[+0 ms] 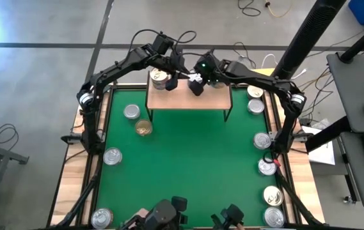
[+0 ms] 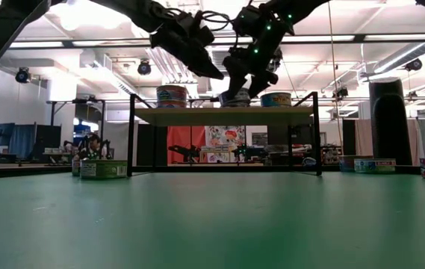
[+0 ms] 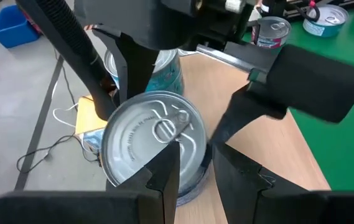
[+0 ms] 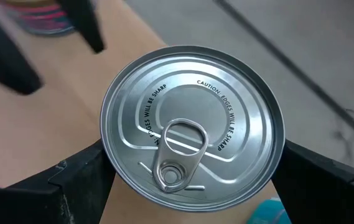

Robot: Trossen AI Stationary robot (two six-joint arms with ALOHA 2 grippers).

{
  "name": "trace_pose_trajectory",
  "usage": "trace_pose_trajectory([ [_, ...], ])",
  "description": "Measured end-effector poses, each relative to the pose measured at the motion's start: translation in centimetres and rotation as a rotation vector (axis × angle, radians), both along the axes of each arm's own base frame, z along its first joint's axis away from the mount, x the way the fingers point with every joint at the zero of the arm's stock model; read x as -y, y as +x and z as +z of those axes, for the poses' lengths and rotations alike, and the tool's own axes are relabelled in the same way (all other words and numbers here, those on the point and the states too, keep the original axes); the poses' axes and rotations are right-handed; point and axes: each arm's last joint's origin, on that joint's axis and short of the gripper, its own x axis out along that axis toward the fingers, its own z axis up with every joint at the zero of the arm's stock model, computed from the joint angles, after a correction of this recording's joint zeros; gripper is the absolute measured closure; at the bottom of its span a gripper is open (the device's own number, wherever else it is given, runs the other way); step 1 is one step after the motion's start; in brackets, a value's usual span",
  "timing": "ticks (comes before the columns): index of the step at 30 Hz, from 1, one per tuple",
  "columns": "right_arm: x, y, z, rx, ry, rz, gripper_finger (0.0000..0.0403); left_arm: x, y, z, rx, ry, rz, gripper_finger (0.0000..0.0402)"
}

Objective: Stack canned seafood by type on shelf
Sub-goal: Stack the blue tuna can on top of the blue tuna can on the shelf

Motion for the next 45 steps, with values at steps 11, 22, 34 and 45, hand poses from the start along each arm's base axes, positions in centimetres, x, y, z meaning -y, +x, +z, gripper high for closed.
trace_pose_trajectory([
  [11, -1.2, 0.9, -0.2, 0.058, -0.014, -0.130, 0.0040, -0.8, -0.6, 0.1, 0.006, 0.080, -0.027, 0.0319],
  [22, -1.7, 1.0, -1.6, 0.093, 0.024, -0.183, 0.0040, -1.5, 0.4, -0.6, 0.052, 0.128, -0.065, 0.0319],
  [34, -3.4, 1.7, -2.0, 0.058, 0.044, -0.121, 0.0040, -1.6, 1.0, -3.6, 0.001, -0.002, -0.169, 0.0319],
  [45, -4.7, 2.3, -2.1, 0.037, 0.049, -0.029, 0.0039, -0.8, 1.4, -2.9, 0.058, -0.063, -0.272, 0.0319],
])
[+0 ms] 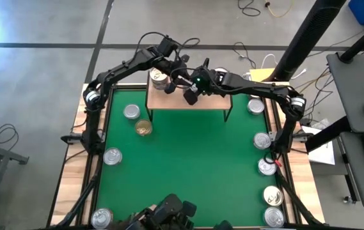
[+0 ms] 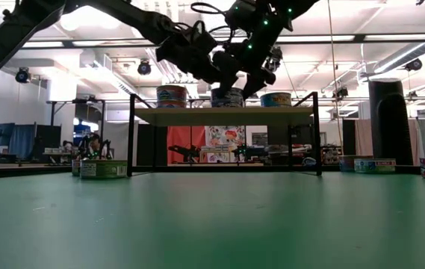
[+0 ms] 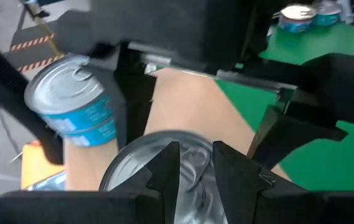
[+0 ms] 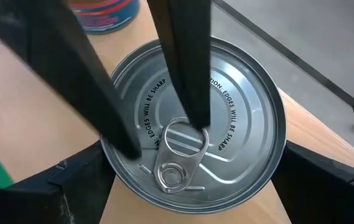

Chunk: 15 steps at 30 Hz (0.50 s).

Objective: Stack canned seafood by type on shelf
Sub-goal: Stack the blue tuna can on top of the blue tuna can on the shelf

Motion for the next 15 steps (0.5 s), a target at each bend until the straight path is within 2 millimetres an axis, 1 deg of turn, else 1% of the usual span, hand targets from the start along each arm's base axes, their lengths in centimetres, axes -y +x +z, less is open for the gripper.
trace_pose_trajectory([
  [6, 0.0, 0.0, 0.0, -0.006, 0.000, 0.030, 0.0038, -0.3, 0.6, -1.7, -0.032, -0.026, -0.009, 0.0319],
  [13, 0.0, 0.1, -0.1, -0.015, -0.007, 0.044, 0.0009, -0.3, 0.5, -2.1, -0.063, -0.031, -0.001, 0.0320],
  [15, -0.1, 0.1, -0.2, -0.025, -0.007, 0.053, 0.0007, -0.4, 0.5, -2.1, -0.077, -0.019, 0.013, 0.0320],
])
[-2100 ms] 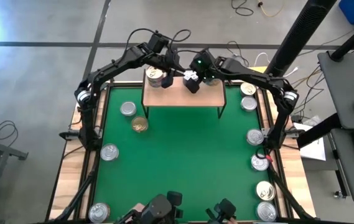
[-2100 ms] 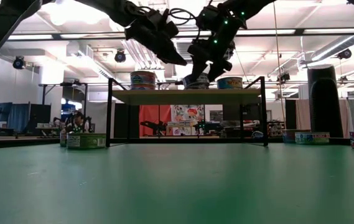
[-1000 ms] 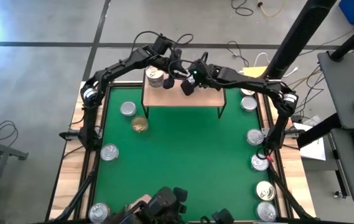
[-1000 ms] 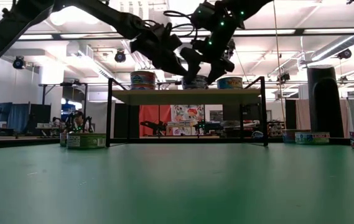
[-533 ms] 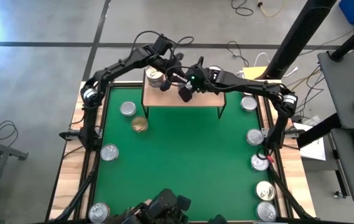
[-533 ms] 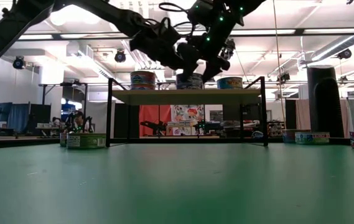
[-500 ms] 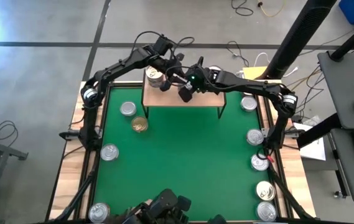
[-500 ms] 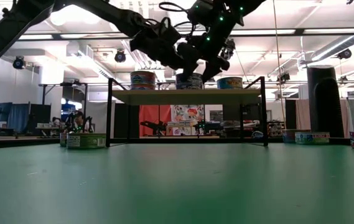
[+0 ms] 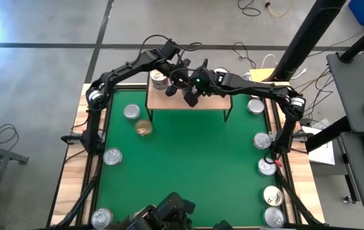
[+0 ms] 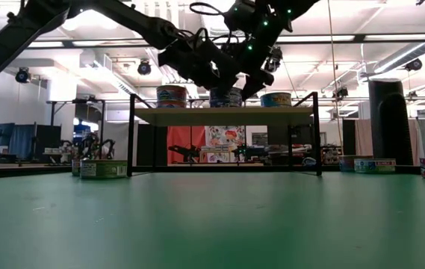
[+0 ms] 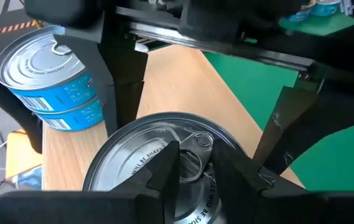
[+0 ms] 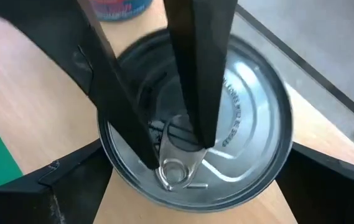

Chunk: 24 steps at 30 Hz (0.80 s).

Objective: Stack canned seafood by type on shelf
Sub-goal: Stack the blue tuna can on top of the blue tuna can on the shelf

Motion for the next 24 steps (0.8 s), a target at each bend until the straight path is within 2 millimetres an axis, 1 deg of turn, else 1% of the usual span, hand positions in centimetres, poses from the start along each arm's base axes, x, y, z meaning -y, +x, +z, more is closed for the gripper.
trace_pose_trajectory([
  [5, -0.1, -0.1, -0.6, -0.047, 0.003, 0.031, 0.0005, 0.0, -0.1, -0.2, -0.016, 0.007, 0.013, 0.0320],
  [8, -0.1, -0.2, -0.4, -0.059, -0.005, 0.043, 0.0004, -0.1, -0.1, -0.4, -0.020, 0.008, 0.017, 0.0320],
  [11, -0.2, -0.5, -0.5, -0.093, 0.002, 0.052, 0.0003, -0.1, -0.1, -0.4, -0.024, 0.008, 0.020, 0.0320],
  [13, -0.3, -0.7, -0.2, -0.126, 0.010, 0.060, 0.0003, -0.1, -0.1, -0.5, -0.025, 0.009, 0.021, 0.0320],
  [18, -0.6, -1.3, 1.7, -0.137, 0.018, 0.045, 0.0003, -0.2, -0.1, -0.3, -0.012, -0.013, 0.010, 0.0320],
  [21, -0.8, -1.7, 3.5, -0.105, -0.003, 0.048, 0.0003, -0.1, -0.1, 0.0, -0.001, -0.045, 0.003, 0.0320],
  [24, -1.1, -2.2, 5.5, -0.064, -0.041, 0.060, 0.0003, -0.1, -0.1, 0.7, -0.002, -0.052, 0.021, 0.0320],
])
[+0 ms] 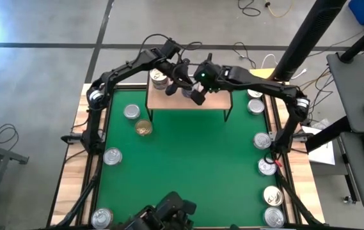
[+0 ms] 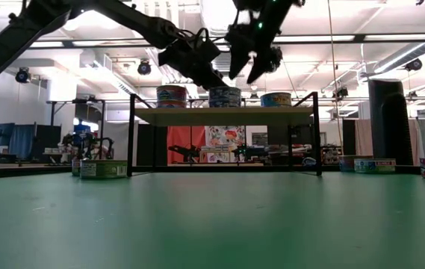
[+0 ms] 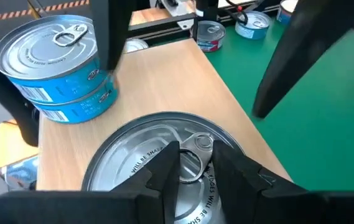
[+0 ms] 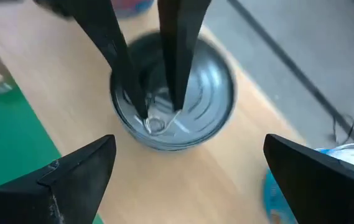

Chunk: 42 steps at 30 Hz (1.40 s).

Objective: Stack canned seafood by type on shelf
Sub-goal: Stack the blue tuna can on top of the blue tuna can on the shelf

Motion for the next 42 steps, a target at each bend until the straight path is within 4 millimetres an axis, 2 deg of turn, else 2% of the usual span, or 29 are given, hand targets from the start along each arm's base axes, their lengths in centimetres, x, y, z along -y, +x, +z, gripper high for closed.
trace_pose_trajectory([
  [4, -0.1, -0.3, 1.3, 0.062, -0.035, 0.006, 0.0003, 0.0, 0.0, 2.0, 0.040, 0.030, 0.006, 0.0320],
  [7, 0.0, 0.0, 1.2, 0.068, -0.052, 0.022, 0.0003, 0.1, -0.1, 4.3, 0.106, 0.038, -0.008, 0.0320],
  [10, 0.2, 0.4, 0.8, 0.059, -0.066, 0.023, 0.0004, 0.7, -0.6, 6.2, 0.155, -0.027, -0.076, 0.0320],
  [12, 0.3, 0.6, 0.6, 0.051, -0.095, -0.008, 0.0012, 1.5, -1.7, 7.7, 0.187, -0.089, -0.163, 0.0320],
  [16, 0.5, 0.8, 0.7, 0.061, -0.126, -0.015, 0.0060, 4.4, -5.7, 11.1, 0.330, -0.194, -0.411, 0.0324],
  [18, 0.6, 1.0, 0.5, 0.057, -0.135, 0.003, 0.0093, 5.9, -7.4, 11.8, 0.423, -0.166, -0.503, 0.0325],
  [19, 0.7, 1.2, 0.4, 0.052, -0.141, 0.015, 0.0111, 6.2, -7.4, 12.0, 0.466, -0.135, -0.526, 0.0325],
  [20, 0.7, 1.3, 0.3, 0.053, -0.144, 0.026, 0.0128, 6.6, -7.7, 12.1, 0.437, -0.183, -0.507, 0.0325],
  [24, 1.1, 2.2, -0.8, 0.057, -0.102, 0.083, 0.0193, 7.2, -7.9, 11.7, 0.437, -0.152, -0.505, 0.0325],
  [29, 1.7, 2.9, -2.2, 0.023, -0.103, 0.095, 0.0260, 7.9, -8.4, 9.8, 0.388, -0.195, -0.497, 0.0325],
  [32, 2.1, 3.3, -2.6, 0.030, -0.109, 0.089, 0.0296, 8.3, -8.9, 9.4, 0.373, -0.211, -0.491, 0.0325],
  [37, 2.7, 3.5, -3.0, 0.030, -0.122, 0.090, 0.0349, 9.1, -10.0, 8.8, 0.342, -0.201, -0.481, 0.0325],
  [42, 3.5, 3.0, -3.2, 0.013, -0.109, 0.059, 0.0380, 10.5, -11.6, 8.6, 0.337, -0.173, -0.487, 0.0325],
])
